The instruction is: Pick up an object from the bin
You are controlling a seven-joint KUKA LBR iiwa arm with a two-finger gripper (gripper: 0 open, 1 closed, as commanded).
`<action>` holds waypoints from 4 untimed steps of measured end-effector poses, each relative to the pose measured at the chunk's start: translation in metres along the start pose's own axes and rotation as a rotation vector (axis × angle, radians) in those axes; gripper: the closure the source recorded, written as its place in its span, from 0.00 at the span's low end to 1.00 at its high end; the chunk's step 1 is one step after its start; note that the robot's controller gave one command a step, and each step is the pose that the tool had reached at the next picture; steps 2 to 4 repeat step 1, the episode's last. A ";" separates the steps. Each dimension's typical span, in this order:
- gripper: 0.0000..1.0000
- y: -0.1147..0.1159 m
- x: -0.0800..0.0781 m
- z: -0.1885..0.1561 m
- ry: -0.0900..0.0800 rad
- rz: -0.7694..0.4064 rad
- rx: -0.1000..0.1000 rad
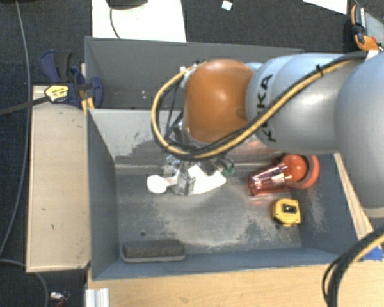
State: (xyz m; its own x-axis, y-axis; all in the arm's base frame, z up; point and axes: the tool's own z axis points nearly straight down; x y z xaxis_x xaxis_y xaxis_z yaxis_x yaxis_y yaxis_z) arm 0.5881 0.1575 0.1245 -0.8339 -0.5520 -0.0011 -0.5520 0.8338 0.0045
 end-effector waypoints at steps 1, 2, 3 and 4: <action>1.00 0.000 -0.001 -0.040 -0.003 0.001 0.001; 1.00 0.000 -0.001 -0.040 -0.003 0.001 0.001; 1.00 0.000 -0.001 -0.040 -0.003 0.001 0.001; 1.00 0.000 -0.001 -0.040 -0.003 0.001 0.001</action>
Offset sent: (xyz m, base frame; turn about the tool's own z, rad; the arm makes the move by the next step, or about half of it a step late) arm 0.0006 0.0002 0.0398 0.0004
